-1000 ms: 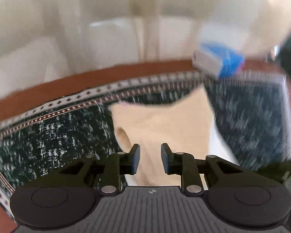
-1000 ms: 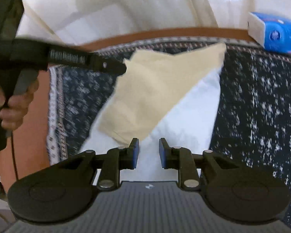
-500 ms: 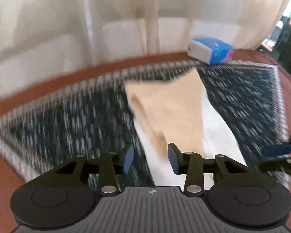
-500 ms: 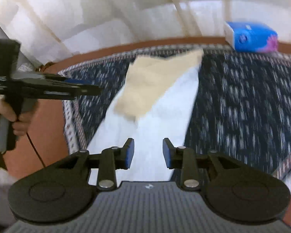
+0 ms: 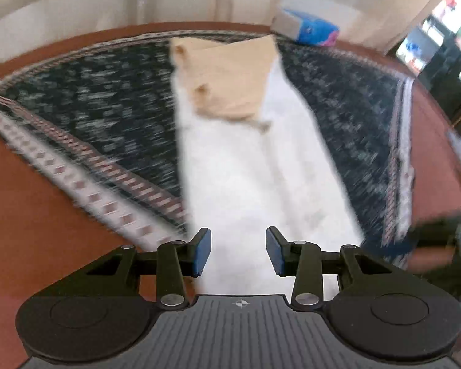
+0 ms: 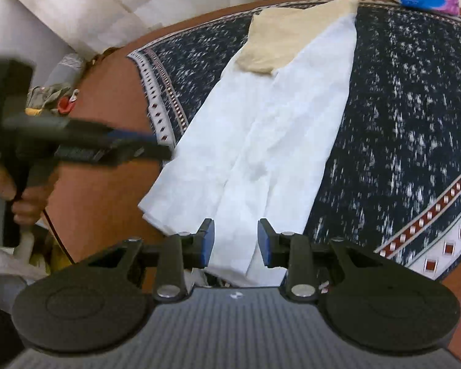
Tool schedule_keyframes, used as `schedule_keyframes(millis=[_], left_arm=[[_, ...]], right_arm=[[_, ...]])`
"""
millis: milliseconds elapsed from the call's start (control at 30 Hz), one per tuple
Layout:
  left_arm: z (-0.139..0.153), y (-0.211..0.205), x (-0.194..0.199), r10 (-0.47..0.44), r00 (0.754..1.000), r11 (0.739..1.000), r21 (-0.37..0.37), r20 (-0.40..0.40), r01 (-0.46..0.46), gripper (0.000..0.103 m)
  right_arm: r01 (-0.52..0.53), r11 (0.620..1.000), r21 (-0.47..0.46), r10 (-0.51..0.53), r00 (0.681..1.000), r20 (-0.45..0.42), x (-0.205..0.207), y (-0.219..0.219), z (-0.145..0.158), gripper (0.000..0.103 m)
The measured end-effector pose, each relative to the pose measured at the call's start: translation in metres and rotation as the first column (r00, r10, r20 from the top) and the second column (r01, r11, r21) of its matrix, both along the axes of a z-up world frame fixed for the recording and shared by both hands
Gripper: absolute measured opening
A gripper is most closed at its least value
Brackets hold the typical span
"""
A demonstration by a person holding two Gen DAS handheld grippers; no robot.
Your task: Fold clothes
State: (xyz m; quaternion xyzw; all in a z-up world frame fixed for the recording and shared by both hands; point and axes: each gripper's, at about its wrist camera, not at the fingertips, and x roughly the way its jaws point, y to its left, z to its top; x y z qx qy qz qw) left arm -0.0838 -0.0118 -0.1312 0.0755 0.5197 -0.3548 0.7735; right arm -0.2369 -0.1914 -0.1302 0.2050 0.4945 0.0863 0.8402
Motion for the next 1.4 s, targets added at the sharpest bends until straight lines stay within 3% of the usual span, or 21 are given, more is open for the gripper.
schedule_keyframes(millis=[167,300,567,633,667,700,733,1100,1300,1400], left_arm=[[-0.013,-0.05,0.035,0.085,0.996,0.996,-0.025,0.007,-0.085,0.055],[-0.019,-0.076,0.064,0.116,0.992,0.992,-0.036,-0.041,-0.117,0.055],[-0.032,-0.086,0.09,0.165,0.983,0.986,-0.022,-0.076,-0.167,0.054],[-0.034,-0.087,0.095,0.175,0.981,0.984,-0.027,-0.082,-0.177,0.047],[-0.034,-0.088,0.097,0.175,0.981,0.984,-0.029,-0.082,-0.177,0.038],[-0.035,-0.089,0.098,0.176,0.981,0.984,-0.026,-0.083,-0.179,0.015],[-0.035,-0.089,0.1,0.183,0.98,0.982,-0.029,-0.085,-0.186,0.009],[-0.015,-0.091,0.104,0.153,0.988,0.985,-0.075,-0.007,-0.153,0.002],[-0.02,-0.089,0.111,0.15,0.989,0.987,-0.059,-0.016,-0.15,0.002],[-0.023,-0.086,0.113,0.145,0.989,0.987,-0.067,-0.038,-0.147,0.003]], right_arm=[[-0.009,1.0,0.007,0.009,1.0,0.018,-0.017,0.005,-0.002,0.036],[0.009,1.0,0.005,-0.009,1.0,0.029,-0.022,0.008,-0.003,0.036],[0.028,1.0,0.001,-0.028,0.999,0.028,-0.022,0.005,-0.007,0.036],[0.03,1.0,0.0,-0.03,0.999,0.025,-0.022,0.006,-0.008,0.036],[0.029,1.0,-0.005,-0.029,0.999,0.024,-0.021,0.006,-0.008,0.036],[0.028,1.0,-0.011,-0.028,0.999,0.023,-0.019,0.006,-0.008,0.036],[0.022,1.0,-0.01,-0.022,1.0,0.023,-0.019,0.007,-0.007,0.036],[-0.028,0.999,-0.016,0.028,1.0,-0.004,-0.004,0.02,-0.014,0.036],[-0.03,0.999,-0.02,0.029,0.999,-0.036,0.002,0.016,-0.017,0.009],[-0.027,1.0,-0.013,0.027,0.999,-0.032,0.0,0.014,-0.013,0.006]])
